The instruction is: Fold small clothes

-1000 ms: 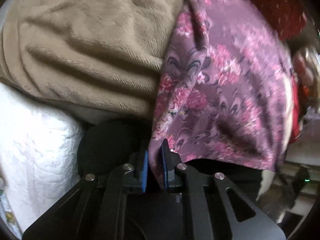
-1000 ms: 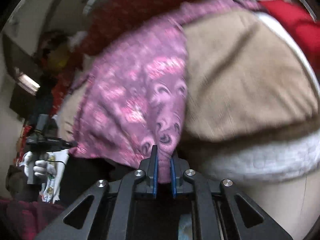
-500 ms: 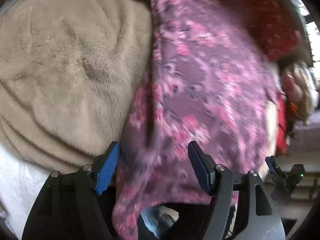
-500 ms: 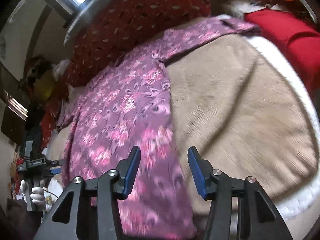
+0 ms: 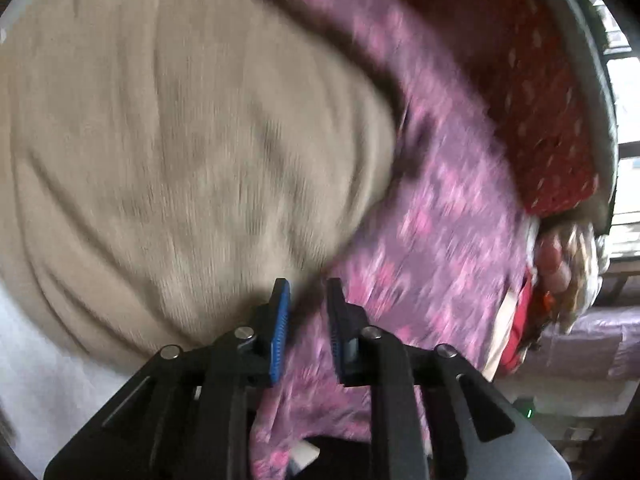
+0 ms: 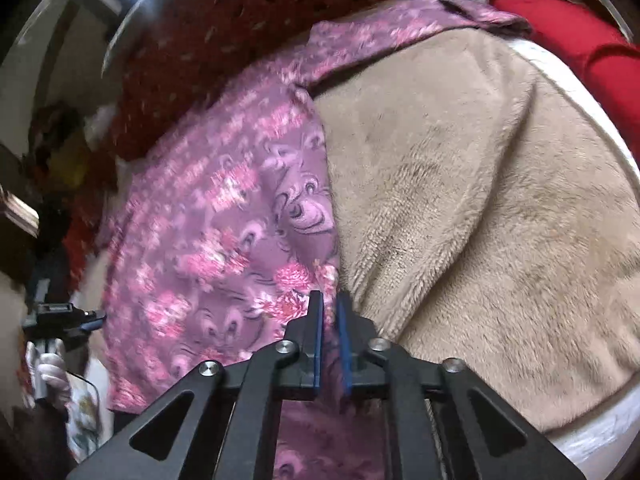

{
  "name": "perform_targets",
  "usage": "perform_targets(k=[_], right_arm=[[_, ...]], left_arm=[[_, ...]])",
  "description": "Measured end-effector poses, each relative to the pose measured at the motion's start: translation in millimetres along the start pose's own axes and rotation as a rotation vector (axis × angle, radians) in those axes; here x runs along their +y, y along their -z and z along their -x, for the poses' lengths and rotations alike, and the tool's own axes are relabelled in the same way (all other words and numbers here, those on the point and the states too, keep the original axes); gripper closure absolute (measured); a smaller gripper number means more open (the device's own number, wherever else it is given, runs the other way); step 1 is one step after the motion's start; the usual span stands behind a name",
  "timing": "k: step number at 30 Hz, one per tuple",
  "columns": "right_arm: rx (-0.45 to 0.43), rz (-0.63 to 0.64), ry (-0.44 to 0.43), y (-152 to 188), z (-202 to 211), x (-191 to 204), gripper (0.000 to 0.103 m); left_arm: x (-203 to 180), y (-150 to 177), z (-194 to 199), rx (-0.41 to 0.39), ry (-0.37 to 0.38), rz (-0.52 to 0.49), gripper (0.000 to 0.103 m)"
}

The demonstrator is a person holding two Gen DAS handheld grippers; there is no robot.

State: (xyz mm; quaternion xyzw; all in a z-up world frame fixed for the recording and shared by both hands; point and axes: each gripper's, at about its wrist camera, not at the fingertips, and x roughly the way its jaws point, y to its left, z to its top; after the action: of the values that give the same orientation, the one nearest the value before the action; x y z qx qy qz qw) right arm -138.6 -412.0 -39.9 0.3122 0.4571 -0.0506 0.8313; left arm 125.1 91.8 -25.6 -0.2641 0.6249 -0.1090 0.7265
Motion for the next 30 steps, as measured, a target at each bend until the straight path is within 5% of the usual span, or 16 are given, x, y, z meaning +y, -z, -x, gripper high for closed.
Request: perform_targets(k=[2, 4, 7, 13, 15, 16, 21, 25, 28, 30], right_arm=[[-0.027, -0.010, -0.002, 0, 9, 0, 0.090], [-0.036, -0.015, 0.005, -2, 16, 1, 0.087], [-0.033, -0.010, 0.013, -5, 15, 9, 0.084], [0.000, -0.011, 0.042, -12, -11, 32, 0.082], [0.002, -0.006, 0.056, -18, -13, 35, 0.082], [0.001, -0.002, 0.062, -23, -15, 37, 0.082], [-0.042, 0.020, 0.021, -46, -19, 53, 0.082], [-0.055, 0.089, -0.010, -60, -43, 70, 0.074], [0.077, 0.131, 0.059, -59, -86, 73, 0.071], [0.059, 0.154, 0.039, -64, -82, 76, 0.071]], left_arm=[[-4, -24, 8, -0.047, 0.036, 0.035, 0.048], [-6, -47, 9, -0.095, 0.064, 0.086, 0.039], [-10, -89, -10, -0.078, 0.118, 0.159, 0.039], [-11, -127, -55, -0.059, 0.079, 0.281, 0.039], [-17, -138, -51, -0.100, 0.068, 0.282, 0.056], [-24, -147, -45, -0.127, 0.046, 0.239, 0.103], [-37, -170, -29, -0.227, -0.043, 0.160, 0.101], [-32, -173, -60, -0.174, -0.174, 0.150, 0.098], [-37, -160, -62, -0.188, -0.168, 0.128, 0.092], [-46, -145, -60, -0.145, -0.140, 0.092, 0.085]])
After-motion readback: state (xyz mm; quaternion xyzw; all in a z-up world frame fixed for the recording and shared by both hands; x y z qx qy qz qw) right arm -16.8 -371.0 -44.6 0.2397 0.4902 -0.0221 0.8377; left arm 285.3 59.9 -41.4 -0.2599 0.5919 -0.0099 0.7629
